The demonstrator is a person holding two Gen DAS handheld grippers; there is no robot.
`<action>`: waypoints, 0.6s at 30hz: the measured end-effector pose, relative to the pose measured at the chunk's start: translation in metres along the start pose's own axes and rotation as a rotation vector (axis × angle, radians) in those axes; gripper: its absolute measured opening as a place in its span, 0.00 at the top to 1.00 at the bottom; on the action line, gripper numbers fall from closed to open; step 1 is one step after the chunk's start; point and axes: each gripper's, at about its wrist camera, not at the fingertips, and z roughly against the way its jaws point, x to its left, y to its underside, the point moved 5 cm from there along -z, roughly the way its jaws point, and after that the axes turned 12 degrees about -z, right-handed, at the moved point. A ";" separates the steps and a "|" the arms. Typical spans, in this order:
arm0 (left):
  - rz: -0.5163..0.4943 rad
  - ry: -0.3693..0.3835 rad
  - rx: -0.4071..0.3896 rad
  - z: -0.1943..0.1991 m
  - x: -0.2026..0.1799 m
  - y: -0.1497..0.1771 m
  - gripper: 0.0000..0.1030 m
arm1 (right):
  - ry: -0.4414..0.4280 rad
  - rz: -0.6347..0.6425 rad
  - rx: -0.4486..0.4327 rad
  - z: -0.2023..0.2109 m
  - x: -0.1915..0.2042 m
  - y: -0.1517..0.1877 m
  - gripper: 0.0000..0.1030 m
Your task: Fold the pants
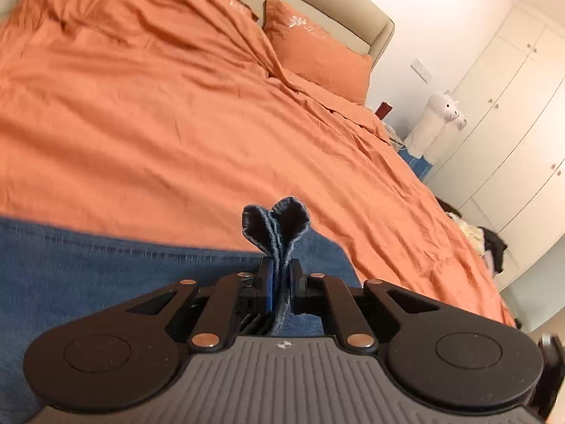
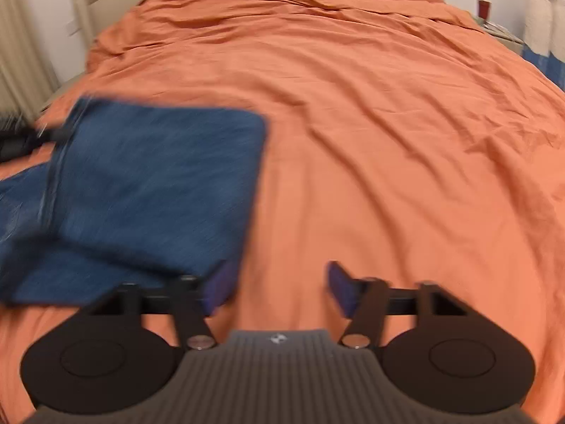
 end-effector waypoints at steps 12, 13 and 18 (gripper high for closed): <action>-0.045 -0.059 -0.013 0.013 -0.042 -0.040 0.92 | 0.299 0.053 -0.105 -0.062 0.059 0.009 0.49; -0.051 -0.069 -0.010 0.012 -0.040 -0.042 0.92 | 0.284 0.039 -0.095 -0.056 0.052 0.008 0.62; -0.066 -0.129 0.043 -0.003 -0.020 -0.033 0.92 | 0.152 0.013 -0.041 -0.023 0.014 0.010 0.75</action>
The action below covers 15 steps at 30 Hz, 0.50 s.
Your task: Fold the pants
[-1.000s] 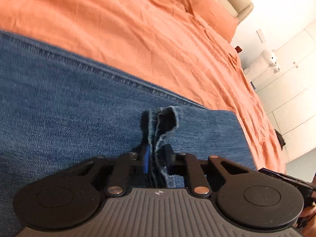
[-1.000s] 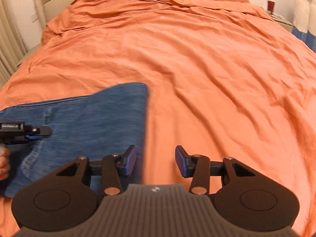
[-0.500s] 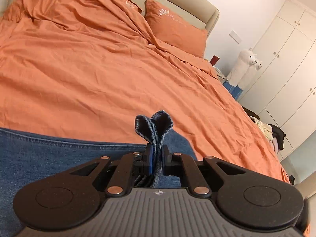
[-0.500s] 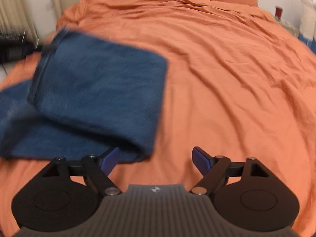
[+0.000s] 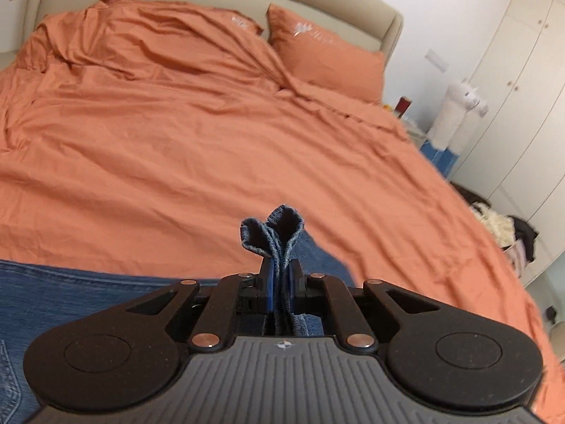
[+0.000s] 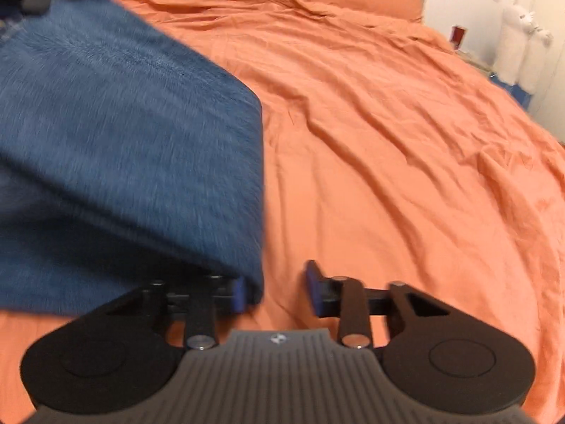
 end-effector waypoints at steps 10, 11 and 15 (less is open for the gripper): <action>0.045 -0.116 0.151 -0.039 0.060 0.058 0.92 | -0.112 0.058 0.095 -0.008 0.009 0.012 1.00; 0.051 -0.115 0.162 -0.044 0.064 0.066 0.92 | -0.119 0.047 0.102 -0.009 0.009 0.012 1.00; 0.129 -0.112 0.197 -0.061 0.081 0.090 0.92 | -0.127 0.034 0.141 -0.014 0.004 0.008 1.00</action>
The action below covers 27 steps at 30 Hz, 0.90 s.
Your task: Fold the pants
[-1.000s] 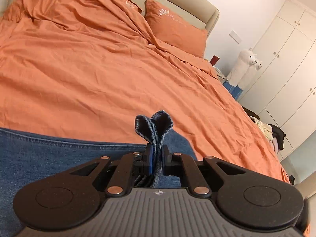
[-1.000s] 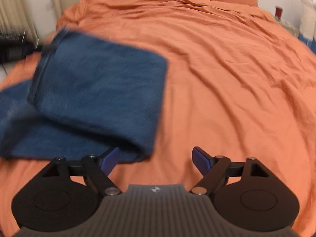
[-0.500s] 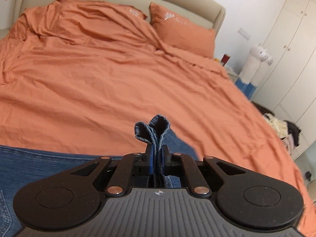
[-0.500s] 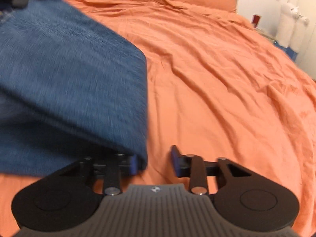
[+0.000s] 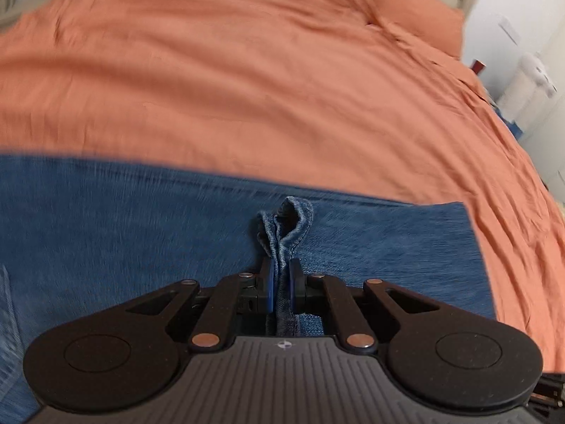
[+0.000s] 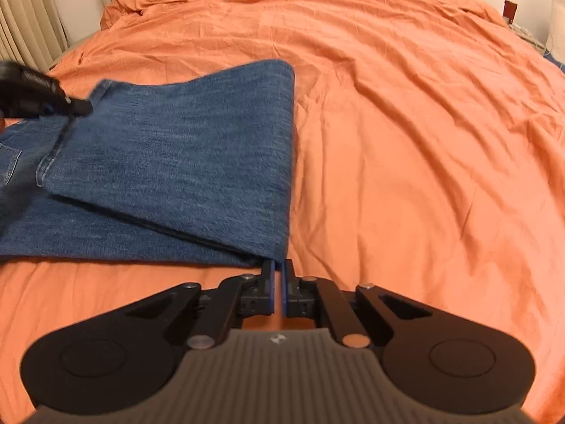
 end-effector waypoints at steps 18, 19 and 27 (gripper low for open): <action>0.057 0.089 0.006 -0.003 0.032 0.018 0.92 | -0.030 0.052 -0.126 0.005 0.013 -0.072 0.99; 0.063 0.099 0.000 -0.005 0.035 0.019 0.91 | -0.042 0.062 -0.133 -0.001 0.020 -0.081 0.99; 0.085 0.206 -0.013 -0.008 0.051 0.024 0.90 | -0.087 0.040 -0.123 -0.079 0.056 -0.149 1.00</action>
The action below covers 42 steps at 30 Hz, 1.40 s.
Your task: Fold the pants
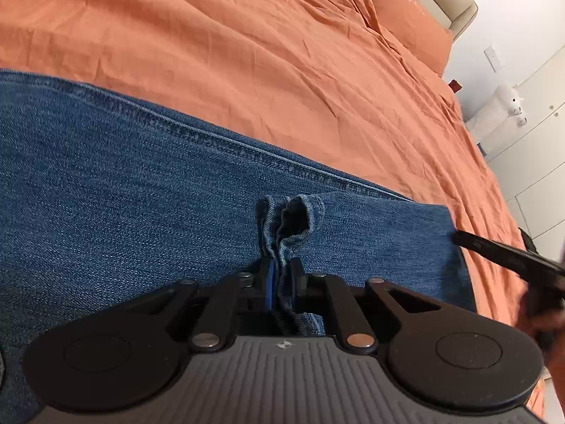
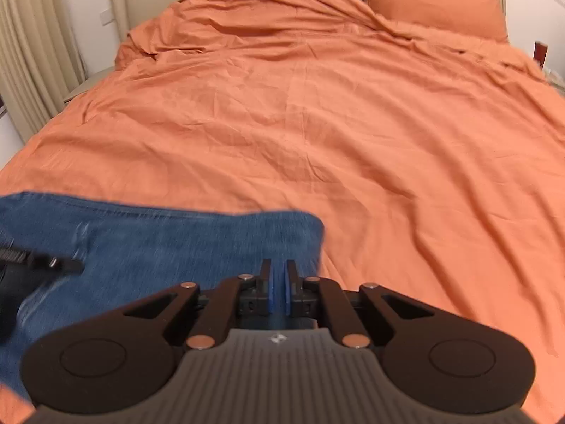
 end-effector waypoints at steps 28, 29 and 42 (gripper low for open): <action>-0.286 -0.166 0.052 0.045 -0.064 0.055 0.78 | 0.025 0.050 0.068 0.087 -0.020 0.112 1.00; -0.273 -0.169 0.058 0.041 -0.061 0.058 0.77 | 0.028 0.044 0.073 0.083 -0.022 0.116 1.00; -0.223 -0.224 0.058 0.054 -0.061 0.057 0.61 | 0.087 0.090 0.140 0.061 -0.023 0.123 1.00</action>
